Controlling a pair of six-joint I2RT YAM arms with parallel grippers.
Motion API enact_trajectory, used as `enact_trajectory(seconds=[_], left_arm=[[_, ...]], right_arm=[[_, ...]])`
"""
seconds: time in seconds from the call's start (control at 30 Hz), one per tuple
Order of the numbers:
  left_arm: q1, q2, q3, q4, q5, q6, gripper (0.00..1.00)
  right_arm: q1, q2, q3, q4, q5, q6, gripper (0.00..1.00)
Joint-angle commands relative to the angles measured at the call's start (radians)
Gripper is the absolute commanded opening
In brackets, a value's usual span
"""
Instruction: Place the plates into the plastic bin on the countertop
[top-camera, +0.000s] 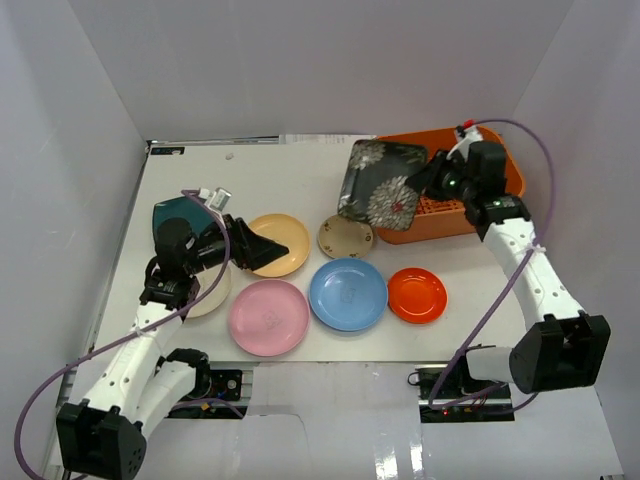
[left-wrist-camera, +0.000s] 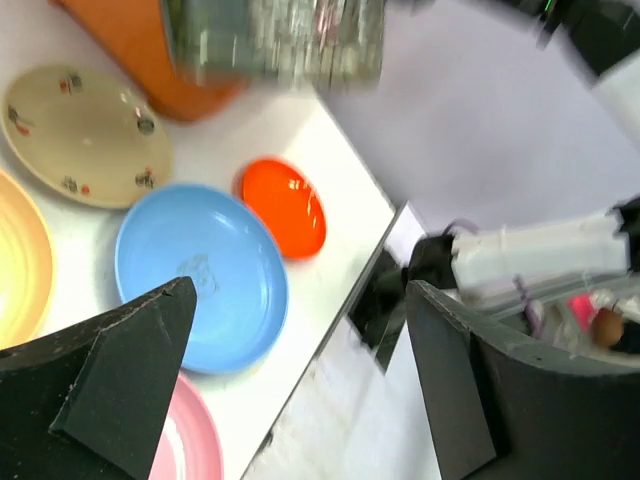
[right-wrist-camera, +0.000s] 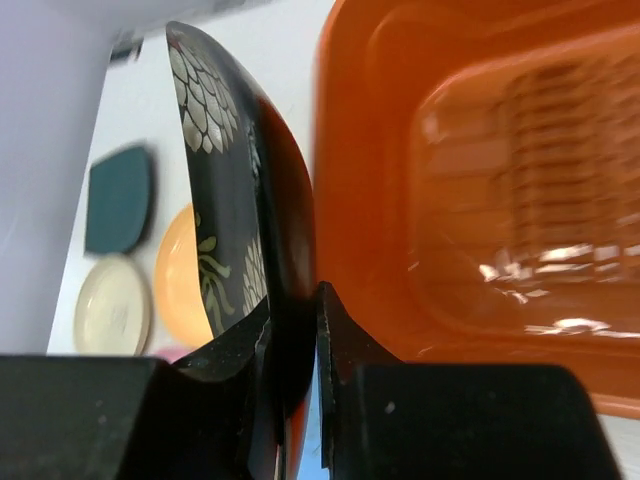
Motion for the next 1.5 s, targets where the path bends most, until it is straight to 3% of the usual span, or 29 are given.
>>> enact_trajectory(seconds=[0.0,0.17,0.27,0.43,0.6,0.8,1.03,1.13,1.17,1.23,1.33,1.47], left_arm=[[-0.073,-0.034,0.085,-0.291,0.001,0.234,0.96],[-0.234,-0.073,0.060,-0.360,-0.028,0.292,0.98],[-0.310,-0.103,0.026,-0.406,-0.098,0.347,0.98],[-0.409,-0.123,0.027,-0.431,-0.166,0.361,0.98],[-0.474,-0.125,0.032,-0.449,-0.248,0.361,0.98],[-0.523,-0.114,0.055,-0.487,-0.374,0.376,0.98],[-0.540,-0.108,0.058,-0.495,-0.427,0.382,0.98],[-0.540,-0.105,0.056,-0.494,-0.465,0.370,0.98],[-0.540,-0.110,0.056,-0.494,-0.479,0.367,0.98],[-0.540,-0.113,0.055,-0.480,-0.520,0.350,0.98],[-0.540,-0.101,0.059,-0.449,-0.571,0.327,0.98],[-0.540,-0.022,0.107,-0.423,-0.646,0.293,0.98]], right_arm=[[-0.150,-0.008,0.228,0.041,-0.085,-0.031,0.08],[-0.330,0.095,0.315,-0.059,-0.102,-0.098,0.08],[-0.366,0.177,0.403,-0.125,-0.099,-0.213,0.08],[-0.393,0.398,0.658,-0.302,-0.257,-0.405,0.08],[-0.404,0.625,0.849,-0.449,-0.332,-0.470,0.08],[-0.395,0.681,0.783,-0.446,-0.199,-0.517,0.08],[-0.344,0.741,0.722,-0.437,-0.053,-0.556,0.09],[-0.327,0.751,0.704,-0.428,0.002,-0.556,0.28],[-0.324,0.751,0.696,-0.423,0.035,-0.554,0.41],[-0.321,0.741,0.674,-0.403,0.072,-0.531,0.50],[-0.318,0.702,0.627,-0.338,0.116,-0.487,0.78],[-0.301,0.623,0.536,-0.224,0.142,-0.412,0.96]])
